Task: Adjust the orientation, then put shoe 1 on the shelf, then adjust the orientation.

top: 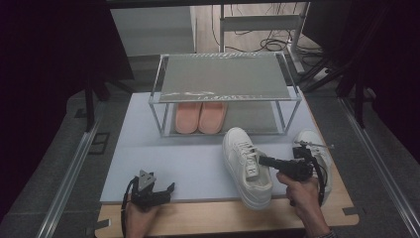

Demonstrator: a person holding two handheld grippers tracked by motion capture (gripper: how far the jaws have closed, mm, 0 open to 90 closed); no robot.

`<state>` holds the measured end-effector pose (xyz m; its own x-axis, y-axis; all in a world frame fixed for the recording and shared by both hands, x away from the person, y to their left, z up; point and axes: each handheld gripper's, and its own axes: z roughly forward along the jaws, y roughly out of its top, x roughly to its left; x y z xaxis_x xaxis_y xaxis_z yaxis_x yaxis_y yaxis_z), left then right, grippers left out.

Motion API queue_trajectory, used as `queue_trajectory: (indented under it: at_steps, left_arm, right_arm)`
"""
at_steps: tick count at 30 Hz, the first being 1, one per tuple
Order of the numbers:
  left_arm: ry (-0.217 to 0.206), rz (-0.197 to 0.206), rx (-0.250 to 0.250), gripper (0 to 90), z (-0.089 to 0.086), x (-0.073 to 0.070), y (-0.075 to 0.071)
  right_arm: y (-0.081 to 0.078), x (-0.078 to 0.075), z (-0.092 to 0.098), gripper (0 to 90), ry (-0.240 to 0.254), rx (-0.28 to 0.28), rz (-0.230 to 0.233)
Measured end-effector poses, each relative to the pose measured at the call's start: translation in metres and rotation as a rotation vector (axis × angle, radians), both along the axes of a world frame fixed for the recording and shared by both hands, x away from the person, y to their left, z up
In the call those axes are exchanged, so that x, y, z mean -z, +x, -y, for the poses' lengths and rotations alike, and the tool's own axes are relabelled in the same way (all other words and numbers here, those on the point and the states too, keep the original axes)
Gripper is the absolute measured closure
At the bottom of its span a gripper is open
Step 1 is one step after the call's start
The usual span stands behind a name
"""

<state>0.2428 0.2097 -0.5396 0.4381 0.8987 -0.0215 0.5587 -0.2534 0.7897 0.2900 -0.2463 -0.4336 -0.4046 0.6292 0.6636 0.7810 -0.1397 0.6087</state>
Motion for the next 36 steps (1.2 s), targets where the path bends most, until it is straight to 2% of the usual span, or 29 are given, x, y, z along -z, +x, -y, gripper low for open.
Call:
queue_trajectory:
  at_steps: [17,36]
  left_arm:
    - [-0.003,0.001,-0.002,11.2,0.000,0.000,0.000]
    - [-0.001,0.003,0.000,11.1,0.000,0.000,0.000]
  right_arm:
    - [-0.001,-0.015,-0.001,80.6,0.063,-0.034,0.003]
    - [0.000,-0.043,-0.009,80.6,0.119,-0.087,0.012]
